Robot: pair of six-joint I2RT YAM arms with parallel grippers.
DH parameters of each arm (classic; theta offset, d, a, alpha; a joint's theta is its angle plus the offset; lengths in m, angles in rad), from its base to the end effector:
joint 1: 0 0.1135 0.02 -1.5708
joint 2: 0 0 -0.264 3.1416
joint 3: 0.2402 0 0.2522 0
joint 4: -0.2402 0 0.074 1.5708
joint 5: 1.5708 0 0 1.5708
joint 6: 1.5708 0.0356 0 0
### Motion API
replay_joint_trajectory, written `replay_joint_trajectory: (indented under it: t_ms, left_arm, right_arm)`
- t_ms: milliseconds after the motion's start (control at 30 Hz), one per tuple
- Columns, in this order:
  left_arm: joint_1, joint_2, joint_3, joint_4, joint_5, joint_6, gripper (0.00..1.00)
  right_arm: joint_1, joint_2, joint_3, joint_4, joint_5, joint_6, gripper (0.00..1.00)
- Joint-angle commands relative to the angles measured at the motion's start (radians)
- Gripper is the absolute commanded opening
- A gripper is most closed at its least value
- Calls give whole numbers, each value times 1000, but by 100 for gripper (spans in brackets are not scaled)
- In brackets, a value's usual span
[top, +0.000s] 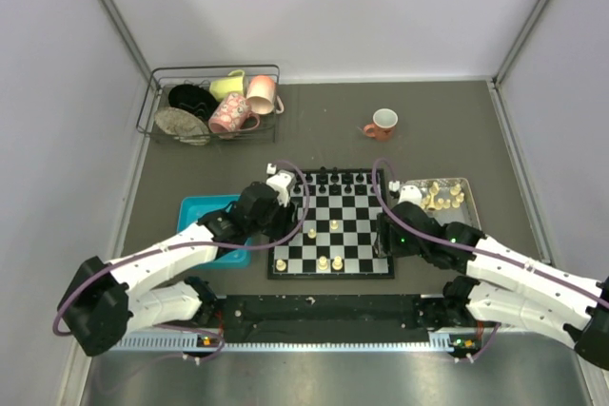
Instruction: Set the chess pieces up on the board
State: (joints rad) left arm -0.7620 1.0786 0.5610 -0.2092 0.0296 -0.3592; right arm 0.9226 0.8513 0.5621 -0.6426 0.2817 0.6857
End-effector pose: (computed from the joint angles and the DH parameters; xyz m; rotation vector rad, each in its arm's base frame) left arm 0.1582 -0.1524 0.2043 0.4905 2.3234 -0.5966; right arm 0.1060 0.1235 0.2129 -0.1776 2.4771 0.3471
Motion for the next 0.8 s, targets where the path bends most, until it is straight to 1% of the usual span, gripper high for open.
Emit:
replay_joint_trajectory:
  t_ms: [0,133,267,467,767]
  left_arm:
    - [-5,35,60,54,1,32,55]
    - [-5,78,85,53,-2,45,53]
    - [-8,124,105,50,0,57,43]
    - [-10,176,122,41,-14,63,39]
    - [-13,199,129,41,-20,68,30]
  right_arm:
    - [13,-24,-7,6,8,12,59]
    - [13,-23,-8,6,10,15,59]
    - [13,-24,-10,6,11,17,59]
    - [12,-29,-13,6,10,18,59]
    - [13,-41,-25,6,10,23,59]
